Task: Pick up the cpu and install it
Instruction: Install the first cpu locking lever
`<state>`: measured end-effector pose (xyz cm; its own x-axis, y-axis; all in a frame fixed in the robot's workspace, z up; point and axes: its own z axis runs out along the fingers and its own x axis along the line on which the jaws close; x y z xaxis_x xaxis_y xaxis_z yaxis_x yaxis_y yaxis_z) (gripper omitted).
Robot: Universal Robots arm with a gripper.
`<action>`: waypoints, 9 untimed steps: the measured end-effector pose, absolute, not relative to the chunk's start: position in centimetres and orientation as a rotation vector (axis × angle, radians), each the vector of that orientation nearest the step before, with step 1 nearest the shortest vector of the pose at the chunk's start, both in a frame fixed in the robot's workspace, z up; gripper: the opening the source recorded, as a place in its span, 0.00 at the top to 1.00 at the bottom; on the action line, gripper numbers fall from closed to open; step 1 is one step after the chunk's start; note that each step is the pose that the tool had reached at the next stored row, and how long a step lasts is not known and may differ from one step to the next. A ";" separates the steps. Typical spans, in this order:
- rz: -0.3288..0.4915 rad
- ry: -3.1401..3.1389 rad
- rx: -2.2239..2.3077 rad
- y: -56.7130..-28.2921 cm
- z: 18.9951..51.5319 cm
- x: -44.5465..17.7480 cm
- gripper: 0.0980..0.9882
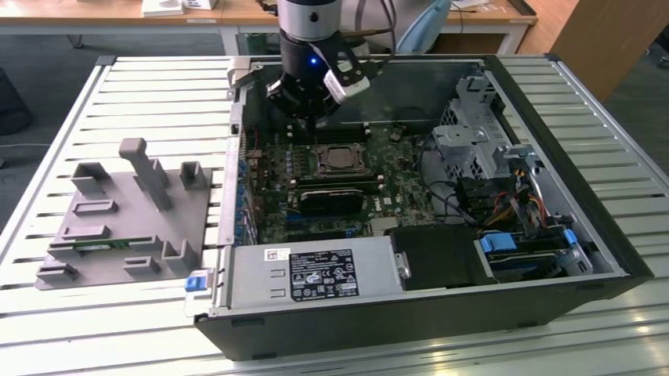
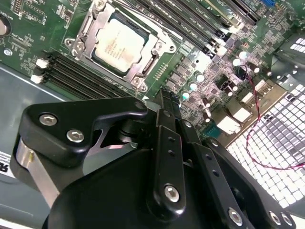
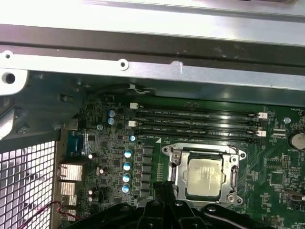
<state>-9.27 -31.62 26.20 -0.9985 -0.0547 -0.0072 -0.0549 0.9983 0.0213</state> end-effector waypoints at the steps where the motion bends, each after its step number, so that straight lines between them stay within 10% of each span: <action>1: 0.034 3.134 -0.086 -31.6 26.2 -9.3 0.99; 9: 0.034 3.134 -0.070 -30.6 26.0 -9.6 0.99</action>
<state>-9.57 -30.60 25.97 -0.9990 -0.0444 -0.0073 -0.0445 0.9988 0.0218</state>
